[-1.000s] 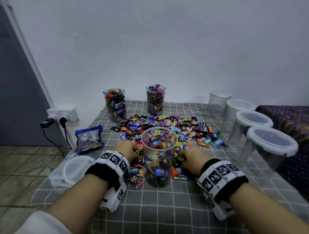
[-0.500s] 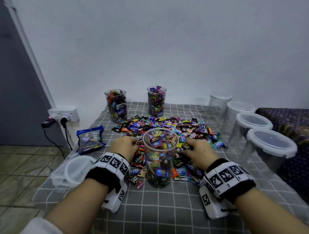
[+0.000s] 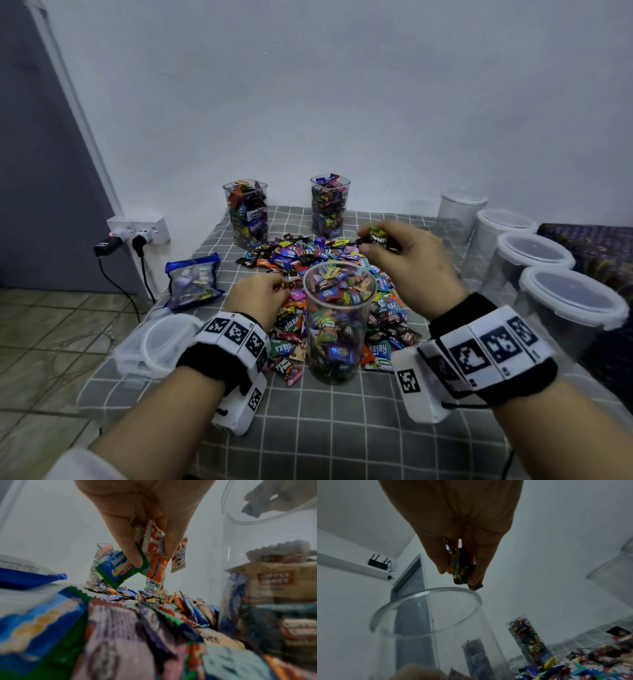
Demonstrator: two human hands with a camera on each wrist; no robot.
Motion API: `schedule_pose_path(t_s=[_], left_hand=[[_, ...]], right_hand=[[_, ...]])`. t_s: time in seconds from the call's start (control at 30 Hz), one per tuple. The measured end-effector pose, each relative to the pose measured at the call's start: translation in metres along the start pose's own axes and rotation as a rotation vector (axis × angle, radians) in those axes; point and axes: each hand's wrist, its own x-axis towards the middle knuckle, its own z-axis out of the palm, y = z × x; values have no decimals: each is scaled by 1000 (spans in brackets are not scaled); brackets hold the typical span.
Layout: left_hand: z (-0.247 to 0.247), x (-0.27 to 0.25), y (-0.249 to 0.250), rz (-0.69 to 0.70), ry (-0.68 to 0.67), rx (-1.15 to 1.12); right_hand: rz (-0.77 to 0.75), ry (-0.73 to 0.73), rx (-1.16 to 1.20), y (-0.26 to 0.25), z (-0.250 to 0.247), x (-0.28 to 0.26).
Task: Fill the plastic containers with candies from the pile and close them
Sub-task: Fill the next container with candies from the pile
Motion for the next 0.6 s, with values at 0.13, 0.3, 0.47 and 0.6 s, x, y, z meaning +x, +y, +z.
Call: schedule_pose_path(t_s=[0.13, 0.3, 0.47, 0.6], left_hand=[[0, 0, 0, 9, 2, 5], [2, 1, -2, -5, -2, -24], [3, 2, -3, 1, -6, -34], [4, 2, -2, 6, -11, -24]], right_hand=[[-68, -54, -14, -8, 13, -6], [-115, -91, -88, -3, 22, -10], [-178, -82, -116, 0, 27, -12], [-172, -56, -89, 3, 28, -13]])
